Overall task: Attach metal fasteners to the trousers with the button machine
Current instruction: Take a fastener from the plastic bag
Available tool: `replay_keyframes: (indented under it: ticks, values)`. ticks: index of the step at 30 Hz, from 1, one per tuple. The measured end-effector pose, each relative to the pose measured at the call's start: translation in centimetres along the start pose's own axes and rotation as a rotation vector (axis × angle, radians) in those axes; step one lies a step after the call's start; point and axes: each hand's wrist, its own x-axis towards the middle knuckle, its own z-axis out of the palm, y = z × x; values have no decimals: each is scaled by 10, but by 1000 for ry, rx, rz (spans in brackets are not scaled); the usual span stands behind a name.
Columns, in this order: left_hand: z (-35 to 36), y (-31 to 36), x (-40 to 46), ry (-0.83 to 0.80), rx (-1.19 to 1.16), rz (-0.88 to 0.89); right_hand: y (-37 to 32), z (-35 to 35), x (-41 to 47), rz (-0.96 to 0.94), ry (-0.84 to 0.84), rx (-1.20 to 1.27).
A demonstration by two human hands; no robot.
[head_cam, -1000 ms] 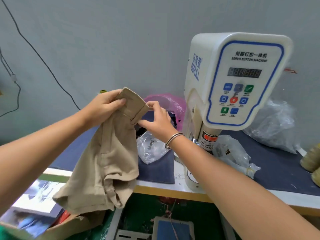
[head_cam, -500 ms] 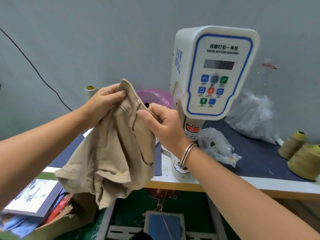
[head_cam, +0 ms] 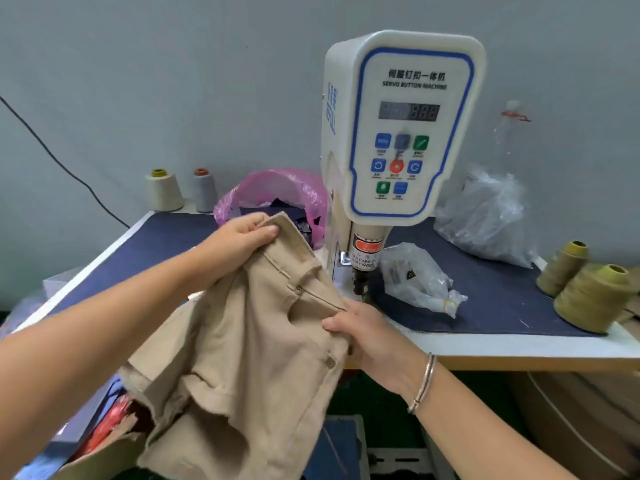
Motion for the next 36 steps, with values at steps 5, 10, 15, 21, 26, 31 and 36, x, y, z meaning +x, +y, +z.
replay_keyframes:
  ticks: [5,10,15,21,26,31,36]
  values:
    - [31,-19,-1,-103,193,-115,10,-34,0,33,151,217]
    - [53,-38,0,-253,347,-137,10,-64,-1,75,153,199]
    - [66,-48,7,-213,106,-127,0,-83,12,62,174,101]
    - [80,-58,5,-228,-174,-240,4,-98,28,13,139,106]
    - [80,-60,14,-150,-228,-266,1,-96,38,-53,225,91]
    - [87,-68,19,-89,-251,-194,-3,-93,44,-23,288,-54]
    - [98,-79,21,76,-245,-195,14,-106,32,-135,172,202]
